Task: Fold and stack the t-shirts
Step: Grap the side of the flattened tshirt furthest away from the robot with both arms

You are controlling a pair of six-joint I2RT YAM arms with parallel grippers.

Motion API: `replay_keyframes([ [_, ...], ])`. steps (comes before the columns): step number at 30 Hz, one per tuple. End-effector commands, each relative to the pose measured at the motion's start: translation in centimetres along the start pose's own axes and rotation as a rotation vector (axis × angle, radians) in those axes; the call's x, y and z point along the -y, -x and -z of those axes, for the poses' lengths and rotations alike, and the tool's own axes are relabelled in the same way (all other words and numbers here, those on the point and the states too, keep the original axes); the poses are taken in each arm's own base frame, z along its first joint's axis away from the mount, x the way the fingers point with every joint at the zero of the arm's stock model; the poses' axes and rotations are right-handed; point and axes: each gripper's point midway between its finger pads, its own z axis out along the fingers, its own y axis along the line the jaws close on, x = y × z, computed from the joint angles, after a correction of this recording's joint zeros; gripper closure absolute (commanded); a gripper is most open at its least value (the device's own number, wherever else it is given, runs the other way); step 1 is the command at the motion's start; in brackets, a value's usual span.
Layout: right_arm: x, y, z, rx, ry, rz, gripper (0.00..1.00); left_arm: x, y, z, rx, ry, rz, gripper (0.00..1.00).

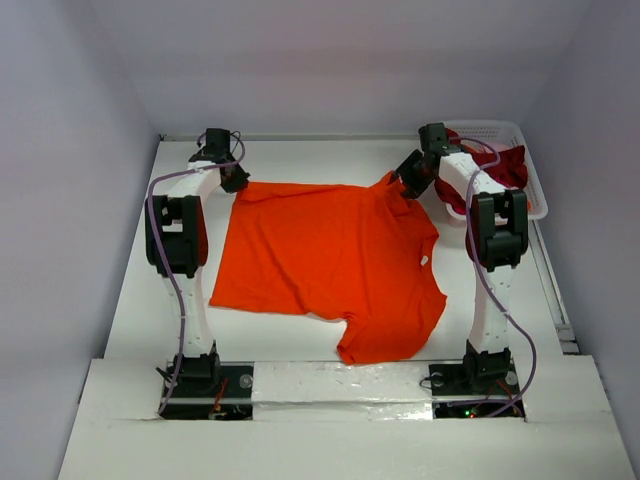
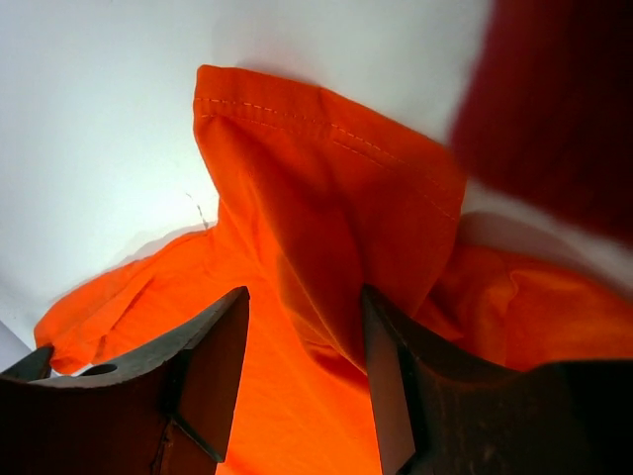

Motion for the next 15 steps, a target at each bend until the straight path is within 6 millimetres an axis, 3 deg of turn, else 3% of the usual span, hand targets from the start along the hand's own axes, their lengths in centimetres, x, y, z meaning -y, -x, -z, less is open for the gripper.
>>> replay_keyframes([
  [1,-0.1,-1.2,0.1,-0.040,0.014,-0.014,0.46,2.0,3.6,3.7,0.090,-0.062,0.011,1.00],
  [6,-2.3,2.4,3.4,0.123,0.031,0.060,0.46,1.8,3.3,3.6,0.084,-0.060,0.012,1.00],
  [9,-5.3,4.6,6.4,0.210,0.108,0.138,0.45,1.9,3.5,3.7,0.088,-0.063,0.014,1.00],
  [11,-5.9,4.6,6.5,0.203,0.130,0.170,0.45,2.0,3.5,3.7,0.089,-0.064,0.014,1.00],
  [15,-8.5,5.4,8.4,0.240,0.191,0.251,0.45,2.0,3.5,3.6,0.086,-0.065,0.014,1.00],
])
